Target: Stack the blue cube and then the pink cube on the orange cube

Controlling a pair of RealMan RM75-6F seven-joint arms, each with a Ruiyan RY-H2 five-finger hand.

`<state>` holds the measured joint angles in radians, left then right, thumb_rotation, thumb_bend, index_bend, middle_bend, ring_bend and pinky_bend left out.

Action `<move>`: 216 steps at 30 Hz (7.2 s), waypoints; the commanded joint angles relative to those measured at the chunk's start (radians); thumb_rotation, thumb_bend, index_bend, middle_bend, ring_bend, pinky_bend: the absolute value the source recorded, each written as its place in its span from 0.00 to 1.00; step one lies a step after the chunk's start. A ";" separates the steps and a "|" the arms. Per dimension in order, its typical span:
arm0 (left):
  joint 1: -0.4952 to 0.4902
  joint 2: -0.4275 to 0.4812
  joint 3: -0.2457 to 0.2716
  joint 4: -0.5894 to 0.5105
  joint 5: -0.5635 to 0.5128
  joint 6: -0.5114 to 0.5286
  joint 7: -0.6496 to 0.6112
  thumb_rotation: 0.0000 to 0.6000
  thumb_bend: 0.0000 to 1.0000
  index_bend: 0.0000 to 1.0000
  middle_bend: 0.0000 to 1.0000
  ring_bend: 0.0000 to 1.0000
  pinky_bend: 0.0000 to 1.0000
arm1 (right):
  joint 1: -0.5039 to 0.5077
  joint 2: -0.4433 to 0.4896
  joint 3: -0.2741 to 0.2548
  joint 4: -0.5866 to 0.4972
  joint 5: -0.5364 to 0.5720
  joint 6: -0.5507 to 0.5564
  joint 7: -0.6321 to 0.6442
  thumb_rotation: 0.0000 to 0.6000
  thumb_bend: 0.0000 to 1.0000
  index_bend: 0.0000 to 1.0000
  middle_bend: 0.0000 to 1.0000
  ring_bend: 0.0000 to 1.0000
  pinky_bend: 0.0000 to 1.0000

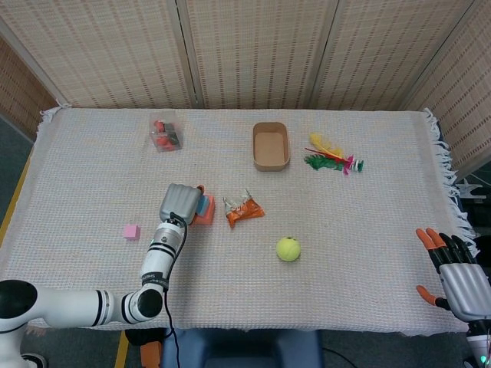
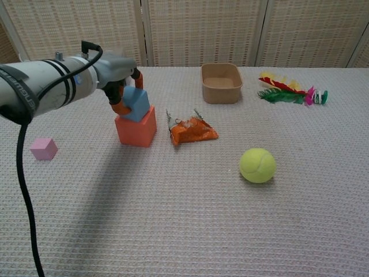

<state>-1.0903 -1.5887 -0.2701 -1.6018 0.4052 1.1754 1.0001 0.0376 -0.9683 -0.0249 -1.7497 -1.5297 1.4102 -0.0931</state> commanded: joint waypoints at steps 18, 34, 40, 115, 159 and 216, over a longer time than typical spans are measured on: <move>-0.014 0.012 0.017 -0.005 0.000 -0.005 -0.010 1.00 0.37 0.27 1.00 1.00 1.00 | -0.001 -0.001 -0.001 0.000 -0.001 0.001 -0.006 1.00 0.11 0.00 0.00 0.00 0.00; -0.021 0.023 0.025 -0.035 -0.005 0.012 -0.005 1.00 0.37 0.17 1.00 1.00 1.00 | -0.003 0.001 -0.001 -0.001 -0.004 0.006 -0.004 1.00 0.11 0.00 0.00 0.00 0.00; -0.009 0.049 0.045 -0.086 0.000 0.034 0.005 1.00 0.37 0.16 1.00 1.00 1.00 | -0.005 0.001 -0.003 0.000 -0.008 0.009 -0.004 1.00 0.11 0.00 0.00 0.00 0.00; 0.485 0.057 0.175 0.195 0.527 0.008 -0.419 1.00 0.33 0.42 1.00 1.00 1.00 | 0.005 -0.014 -0.018 -0.012 -0.008 -0.025 -0.064 1.00 0.11 0.00 0.00 0.00 0.00; 0.176 0.023 0.046 0.093 0.734 -0.084 -0.128 1.00 0.34 0.41 1.00 1.00 1.00 | -0.002 -0.002 -0.010 0.005 -0.027 0.012 0.010 1.00 0.11 0.00 0.00 0.00 0.00; 0.584 0.332 0.385 -0.228 0.781 0.231 -0.455 1.00 0.34 0.06 0.40 0.45 0.60 | -0.016 0.000 -0.016 0.003 -0.047 0.035 0.005 1.00 0.11 0.00 0.00 0.00 0.00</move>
<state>-0.6792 -1.3681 -0.0262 -1.7464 1.1315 1.3132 0.7527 0.0225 -0.9669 -0.0407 -1.7476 -1.5745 1.4430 -0.0889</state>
